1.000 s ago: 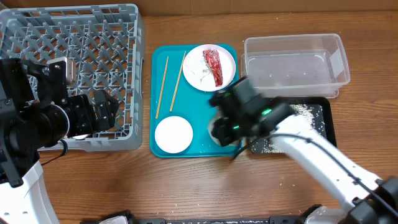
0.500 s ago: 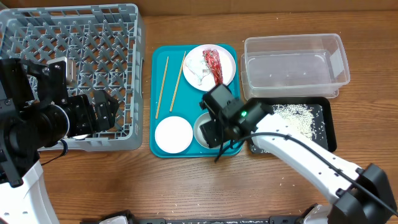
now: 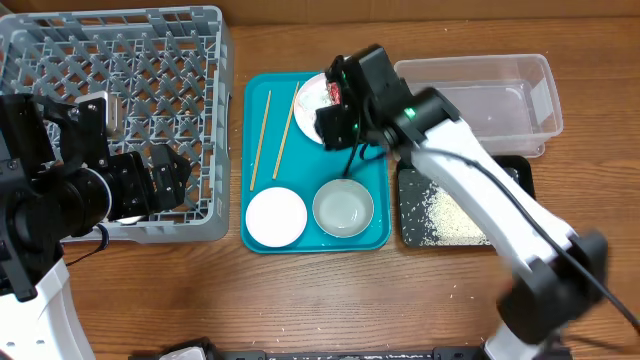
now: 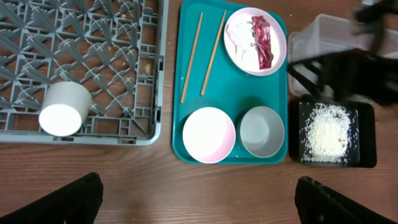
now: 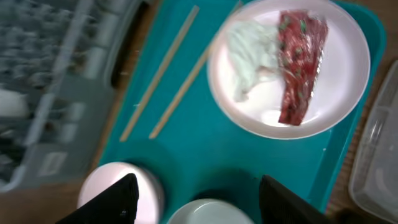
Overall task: Sort waste into correct bins and load items into the dishwasher
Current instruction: 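Grasp the red meat scraps on the white plate with the right gripper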
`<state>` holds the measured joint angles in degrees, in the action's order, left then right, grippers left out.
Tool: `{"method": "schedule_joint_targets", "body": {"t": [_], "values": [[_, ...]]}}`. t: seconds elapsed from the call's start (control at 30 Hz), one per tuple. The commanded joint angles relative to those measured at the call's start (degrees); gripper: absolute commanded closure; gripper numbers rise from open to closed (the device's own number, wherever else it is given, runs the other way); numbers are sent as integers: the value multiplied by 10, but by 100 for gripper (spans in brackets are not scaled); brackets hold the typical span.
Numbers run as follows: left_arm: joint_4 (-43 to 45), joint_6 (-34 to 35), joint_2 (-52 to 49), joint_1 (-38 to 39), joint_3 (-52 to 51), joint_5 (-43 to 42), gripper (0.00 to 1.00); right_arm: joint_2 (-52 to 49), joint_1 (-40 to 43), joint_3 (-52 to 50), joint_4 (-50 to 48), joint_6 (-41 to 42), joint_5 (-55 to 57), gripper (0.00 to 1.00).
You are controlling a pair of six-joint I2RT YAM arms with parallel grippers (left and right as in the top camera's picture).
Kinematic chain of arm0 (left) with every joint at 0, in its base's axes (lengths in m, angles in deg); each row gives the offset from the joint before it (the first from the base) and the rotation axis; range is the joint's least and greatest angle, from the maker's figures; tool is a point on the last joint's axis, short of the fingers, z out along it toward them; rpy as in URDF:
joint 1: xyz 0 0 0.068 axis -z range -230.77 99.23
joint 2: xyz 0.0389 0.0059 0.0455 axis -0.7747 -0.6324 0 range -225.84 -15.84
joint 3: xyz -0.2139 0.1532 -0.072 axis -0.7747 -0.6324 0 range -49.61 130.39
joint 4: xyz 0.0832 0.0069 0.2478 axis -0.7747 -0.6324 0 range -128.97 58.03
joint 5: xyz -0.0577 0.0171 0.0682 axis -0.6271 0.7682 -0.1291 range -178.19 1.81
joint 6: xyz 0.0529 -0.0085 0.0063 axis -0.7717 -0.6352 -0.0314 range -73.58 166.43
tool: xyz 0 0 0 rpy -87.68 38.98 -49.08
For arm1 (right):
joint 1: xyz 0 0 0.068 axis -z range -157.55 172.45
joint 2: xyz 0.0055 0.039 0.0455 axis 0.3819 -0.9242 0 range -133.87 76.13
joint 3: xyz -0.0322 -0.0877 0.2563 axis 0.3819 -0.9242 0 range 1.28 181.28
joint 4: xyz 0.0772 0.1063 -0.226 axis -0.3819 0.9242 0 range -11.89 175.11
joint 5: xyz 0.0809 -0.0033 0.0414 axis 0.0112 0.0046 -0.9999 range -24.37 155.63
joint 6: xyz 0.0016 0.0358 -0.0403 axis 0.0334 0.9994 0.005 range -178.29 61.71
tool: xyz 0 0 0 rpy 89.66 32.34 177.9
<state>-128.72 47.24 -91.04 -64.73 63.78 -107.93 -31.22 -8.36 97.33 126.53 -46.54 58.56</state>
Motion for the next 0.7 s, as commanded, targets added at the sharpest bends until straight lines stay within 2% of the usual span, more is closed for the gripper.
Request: {"method": "schedule_joint_targets", "body": {"t": [0.0, 0.2, 0.4, 0.47, 0.57, 0.63, 0.67], "values": [[0, -15, -2, 2, 3, -6, 0, -62, 32, 1, -39, -6, -7, 37], [0, -15, -2, 2, 3, -6, 0, -130, 51, 0, -110, -16, 30, 42], [0, -15, -2, 2, 3, -6, 0, -185, 50, 0, -163, -22, 66, 43], [0, -15, -2, 2, 3, -6, 0, -209, 48, 0, -169, -21, 76, 53], [0, -15, -2, 2, 3, -6, 0, -216, 48, -1, -169, -21, 96, 60], [0, -15, -2, 2, 3, -6, 0, -216, 48, 0, -166, -21, 95, 88], [0, -15, -2, 2, 3, -6, 0, -212, 48, 1, -162, -21, 93, 94]]}}
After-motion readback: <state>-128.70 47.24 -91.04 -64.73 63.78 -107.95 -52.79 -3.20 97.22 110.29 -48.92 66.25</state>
